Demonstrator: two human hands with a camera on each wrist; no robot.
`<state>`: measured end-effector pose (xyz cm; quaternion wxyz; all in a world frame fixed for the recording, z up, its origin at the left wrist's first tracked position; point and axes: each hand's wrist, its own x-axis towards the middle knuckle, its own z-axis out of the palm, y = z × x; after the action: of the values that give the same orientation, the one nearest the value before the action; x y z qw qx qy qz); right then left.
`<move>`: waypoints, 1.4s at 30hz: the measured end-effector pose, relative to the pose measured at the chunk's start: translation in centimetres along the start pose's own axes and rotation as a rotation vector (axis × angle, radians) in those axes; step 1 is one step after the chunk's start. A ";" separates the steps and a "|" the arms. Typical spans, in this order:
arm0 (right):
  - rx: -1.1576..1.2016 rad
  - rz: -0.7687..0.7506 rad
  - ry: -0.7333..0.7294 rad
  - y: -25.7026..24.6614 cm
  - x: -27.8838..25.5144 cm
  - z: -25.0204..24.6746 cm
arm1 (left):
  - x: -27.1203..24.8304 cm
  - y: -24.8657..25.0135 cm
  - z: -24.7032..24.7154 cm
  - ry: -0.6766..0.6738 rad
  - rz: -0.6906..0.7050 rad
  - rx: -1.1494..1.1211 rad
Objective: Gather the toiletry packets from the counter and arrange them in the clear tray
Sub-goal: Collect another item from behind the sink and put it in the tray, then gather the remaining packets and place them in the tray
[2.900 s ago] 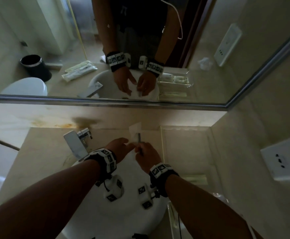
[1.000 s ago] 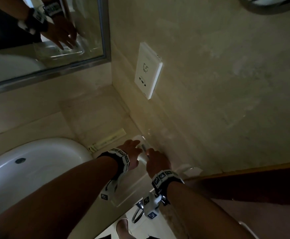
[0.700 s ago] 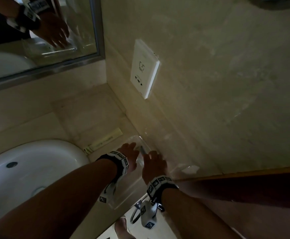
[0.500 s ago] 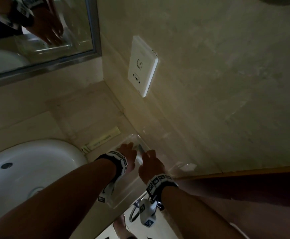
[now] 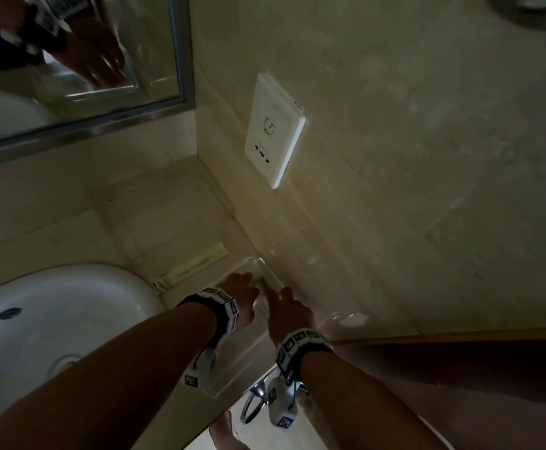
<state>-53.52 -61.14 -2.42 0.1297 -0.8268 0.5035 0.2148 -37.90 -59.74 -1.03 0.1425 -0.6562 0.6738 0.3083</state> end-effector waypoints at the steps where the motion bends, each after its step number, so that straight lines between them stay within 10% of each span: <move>1: 0.000 -0.012 -0.005 0.1 0.1 -0.1 | -0.2 -0.1 0.0 0.022 0.005 -0.011; 12: 0.101 -0.061 0.027 -1.4 0.5 -4.2 | -4.4 -2.7 -2.9 0.055 -0.090 -0.116; 29: -0.288 -0.577 -0.059 -16.9 8.1 -8.0 | -21.8 -15.8 -0.9 0.241 -0.780 -0.543; 42: -0.365 -0.562 -0.102 -18.9 10.5 -4.8 | -22.0 -16.4 1.2 0.260 -0.796 -0.577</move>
<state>-31.49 -62.67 -3.35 0.0585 -0.9310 0.2018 0.2984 -20.00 -40.59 7.41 -0.0234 -0.9077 0.2711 0.3196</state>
